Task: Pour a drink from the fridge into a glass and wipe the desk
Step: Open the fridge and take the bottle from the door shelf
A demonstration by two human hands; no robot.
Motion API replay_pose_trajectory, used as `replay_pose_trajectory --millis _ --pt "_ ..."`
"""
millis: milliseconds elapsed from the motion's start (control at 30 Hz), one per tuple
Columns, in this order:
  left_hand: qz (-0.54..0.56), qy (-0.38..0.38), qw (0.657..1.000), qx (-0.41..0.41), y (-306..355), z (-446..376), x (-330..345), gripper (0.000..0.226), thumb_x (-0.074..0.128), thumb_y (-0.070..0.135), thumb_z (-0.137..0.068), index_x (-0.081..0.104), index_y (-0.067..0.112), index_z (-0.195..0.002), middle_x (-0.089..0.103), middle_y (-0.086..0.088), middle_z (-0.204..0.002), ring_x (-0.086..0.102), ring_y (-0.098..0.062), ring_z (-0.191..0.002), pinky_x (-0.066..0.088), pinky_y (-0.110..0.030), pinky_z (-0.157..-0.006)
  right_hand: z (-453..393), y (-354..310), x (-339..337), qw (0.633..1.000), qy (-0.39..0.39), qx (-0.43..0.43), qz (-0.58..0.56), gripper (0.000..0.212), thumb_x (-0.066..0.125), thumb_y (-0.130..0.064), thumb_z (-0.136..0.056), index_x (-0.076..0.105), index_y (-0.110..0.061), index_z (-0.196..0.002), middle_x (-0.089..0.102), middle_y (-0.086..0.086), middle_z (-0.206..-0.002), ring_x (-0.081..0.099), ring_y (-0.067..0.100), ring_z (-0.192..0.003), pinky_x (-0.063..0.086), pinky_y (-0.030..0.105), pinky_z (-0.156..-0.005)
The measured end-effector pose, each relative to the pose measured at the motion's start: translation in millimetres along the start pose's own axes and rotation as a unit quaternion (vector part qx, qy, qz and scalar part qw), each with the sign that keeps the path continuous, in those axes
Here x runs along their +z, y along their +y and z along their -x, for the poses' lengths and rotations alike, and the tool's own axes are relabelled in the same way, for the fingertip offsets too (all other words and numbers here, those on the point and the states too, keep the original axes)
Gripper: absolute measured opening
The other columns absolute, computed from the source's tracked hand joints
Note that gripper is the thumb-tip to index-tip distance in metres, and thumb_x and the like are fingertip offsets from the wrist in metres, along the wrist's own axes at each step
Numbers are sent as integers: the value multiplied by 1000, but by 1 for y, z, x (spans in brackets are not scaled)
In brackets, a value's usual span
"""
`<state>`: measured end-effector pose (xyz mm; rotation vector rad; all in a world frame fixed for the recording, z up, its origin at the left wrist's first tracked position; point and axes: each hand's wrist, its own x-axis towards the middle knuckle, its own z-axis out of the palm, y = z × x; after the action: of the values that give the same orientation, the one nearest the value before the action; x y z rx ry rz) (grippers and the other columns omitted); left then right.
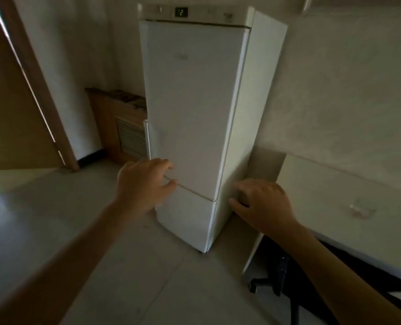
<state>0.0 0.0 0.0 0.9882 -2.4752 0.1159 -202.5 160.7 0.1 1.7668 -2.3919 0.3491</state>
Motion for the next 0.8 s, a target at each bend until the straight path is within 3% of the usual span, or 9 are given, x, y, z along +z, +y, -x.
replay_pose_trajectory --millis 167,367,567,800 --pt "11 10 998 -58 -88 35 -5 45 53 51 -77 66 23 -110 70 3 -101 64 -21 -90 48 -34 -71 -33 -83 33 998 -21 -41 -40 46 45 -52 -89 48 -30 -128 55 -8 -129 51 12 -115 36 34 -98" --pt "-3 23 995 -97 -170 42 1 40 62 47 -81 62 25 -115 69 4 -105 64 -19 -92 45 -32 -72 -98 -158 68 995 -20 -77 -66 47 44 -55 -87 49 -29 -127 56 -10 -125 51 9 -110 38 31 -93" --pt "1 34 993 -112 -246 0 26 38 66 43 -78 65 23 -110 70 3 -99 65 -19 -87 38 -28 -67 -182 -204 101 993 -9 -91 -69 45 45 -53 -87 50 -29 -126 56 -9 -124 51 10 -110 39 30 -90" --pt "10 23 992 -124 -350 -75 50 38 62 43 -80 62 24 -113 68 5 -105 64 -18 -93 41 -30 -70 -296 -245 147 994 -15 -60 -88 42 48 -50 -89 51 -27 -125 56 -10 -125 51 8 -110 34 23 -84"
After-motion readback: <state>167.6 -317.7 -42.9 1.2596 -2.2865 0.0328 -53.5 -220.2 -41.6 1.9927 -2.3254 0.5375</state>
